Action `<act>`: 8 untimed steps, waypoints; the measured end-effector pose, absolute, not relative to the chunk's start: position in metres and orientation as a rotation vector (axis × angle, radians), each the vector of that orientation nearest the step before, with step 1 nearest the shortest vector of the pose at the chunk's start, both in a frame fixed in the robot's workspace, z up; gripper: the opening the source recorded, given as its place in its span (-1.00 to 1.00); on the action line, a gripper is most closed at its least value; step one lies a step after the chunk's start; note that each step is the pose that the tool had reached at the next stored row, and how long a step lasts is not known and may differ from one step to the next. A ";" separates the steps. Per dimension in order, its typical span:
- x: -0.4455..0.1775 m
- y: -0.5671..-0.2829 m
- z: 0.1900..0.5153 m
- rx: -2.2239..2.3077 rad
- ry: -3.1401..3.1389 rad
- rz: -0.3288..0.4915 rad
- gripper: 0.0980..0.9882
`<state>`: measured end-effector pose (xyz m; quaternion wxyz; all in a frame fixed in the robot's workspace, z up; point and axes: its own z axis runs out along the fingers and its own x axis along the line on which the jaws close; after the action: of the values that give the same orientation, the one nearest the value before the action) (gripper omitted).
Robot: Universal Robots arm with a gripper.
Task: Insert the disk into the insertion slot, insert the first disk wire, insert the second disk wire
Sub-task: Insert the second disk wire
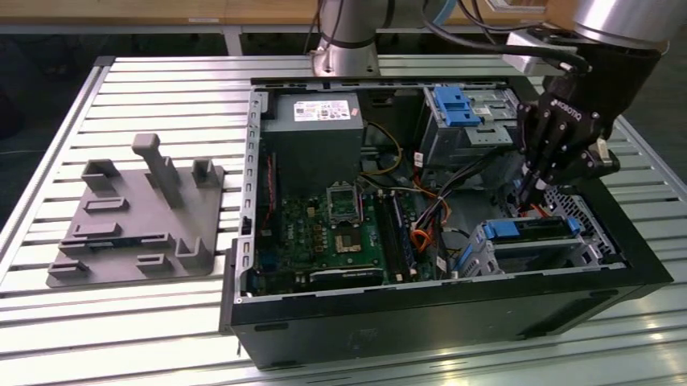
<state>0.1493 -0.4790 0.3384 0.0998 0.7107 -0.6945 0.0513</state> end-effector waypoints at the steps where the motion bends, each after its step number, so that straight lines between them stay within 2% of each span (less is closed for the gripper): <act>1: 0.149 -0.480 0.338 2.104 -2.056 0.146 -0.90; 8: 0.153 -0.487 0.338 2.119 -2.069 0.117 -0.90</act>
<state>0.1530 -0.4870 0.3384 0.0890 0.7121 -0.6953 0.0395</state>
